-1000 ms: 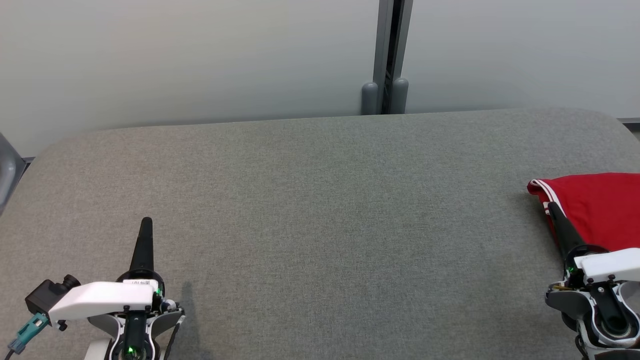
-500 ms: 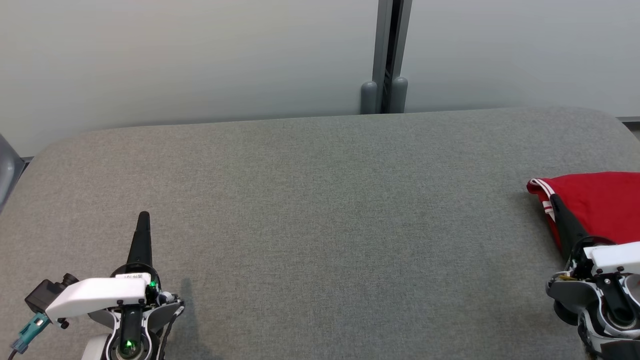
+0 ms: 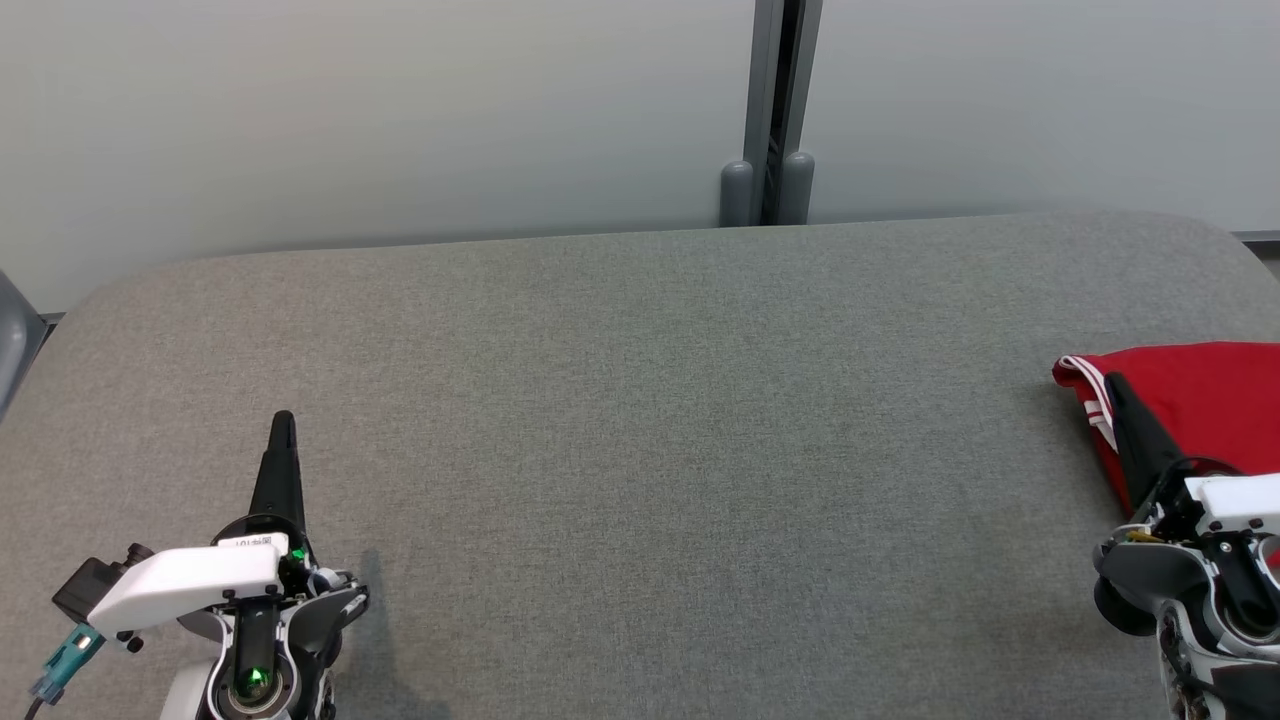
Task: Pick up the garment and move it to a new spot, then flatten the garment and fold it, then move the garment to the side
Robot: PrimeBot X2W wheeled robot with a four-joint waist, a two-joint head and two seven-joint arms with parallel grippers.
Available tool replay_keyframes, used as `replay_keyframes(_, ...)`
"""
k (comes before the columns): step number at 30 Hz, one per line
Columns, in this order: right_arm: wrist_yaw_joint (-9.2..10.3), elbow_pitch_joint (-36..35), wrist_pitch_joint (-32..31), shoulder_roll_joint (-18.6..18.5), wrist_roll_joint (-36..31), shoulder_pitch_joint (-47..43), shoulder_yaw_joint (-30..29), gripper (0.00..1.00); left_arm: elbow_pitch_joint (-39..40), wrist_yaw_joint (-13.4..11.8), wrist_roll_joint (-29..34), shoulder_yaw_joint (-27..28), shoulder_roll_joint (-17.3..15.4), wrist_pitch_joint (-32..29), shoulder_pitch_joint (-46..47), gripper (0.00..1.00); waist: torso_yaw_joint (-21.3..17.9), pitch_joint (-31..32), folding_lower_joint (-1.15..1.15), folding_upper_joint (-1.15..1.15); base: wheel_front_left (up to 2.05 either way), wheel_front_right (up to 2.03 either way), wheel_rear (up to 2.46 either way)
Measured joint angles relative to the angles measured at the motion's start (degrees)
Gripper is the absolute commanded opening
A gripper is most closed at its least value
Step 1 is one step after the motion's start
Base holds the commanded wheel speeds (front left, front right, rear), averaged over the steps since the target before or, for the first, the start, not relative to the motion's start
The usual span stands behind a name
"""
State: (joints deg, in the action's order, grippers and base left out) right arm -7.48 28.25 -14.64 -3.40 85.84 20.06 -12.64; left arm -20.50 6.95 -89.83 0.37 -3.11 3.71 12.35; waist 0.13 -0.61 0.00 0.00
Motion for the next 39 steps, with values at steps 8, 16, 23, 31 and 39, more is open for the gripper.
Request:
replay_keyframes(8,0.00,0.86,-0.55,-0.10,2.56,0.80,-0.26,0.00,-0.37,0.26,-2.26,0.41,0.29,-0.16,0.69,0.00,-0.05,-0.06,0.00,0.00,0.00,0.00,0.00)
replay_keyframes(16,0.00,1.13,-0.73,-0.13,3.48,1.19,-0.35,0.00,-0.48,0.49,-3.05,0.51,0.41,-0.22,0.82,0.00,-0.06,-0.08,0.00,0.00,0.00,0.00,0.00)
replay_keyframes(23,0.00,1.14,-0.73,-0.14,3.52,1.19,-0.34,0.00,-0.48,0.49,-3.05,0.51,0.41,-0.22,0.82,0.00,-0.06,-0.08,0.00,0.00,0.00,0.00,0.00)
replay_keyframes(31,0.00,1.14,-0.73,-0.15,3.55,1.19,-0.33,0.00,-0.48,0.49,-3.05,0.51,0.41,-0.22,0.82,0.00,-0.06,-0.08,0.00,0.00,0.00,0.00,0.00)
replay_keyframes(39,0.00,1.14,-0.73,-0.16,3.55,1.19,-0.29,0.00,-0.48,0.49,-3.05,0.51,0.41,-0.22,0.82,0.00,-0.06,-0.08,0.00,0.00,0.00,0.00,0.00)
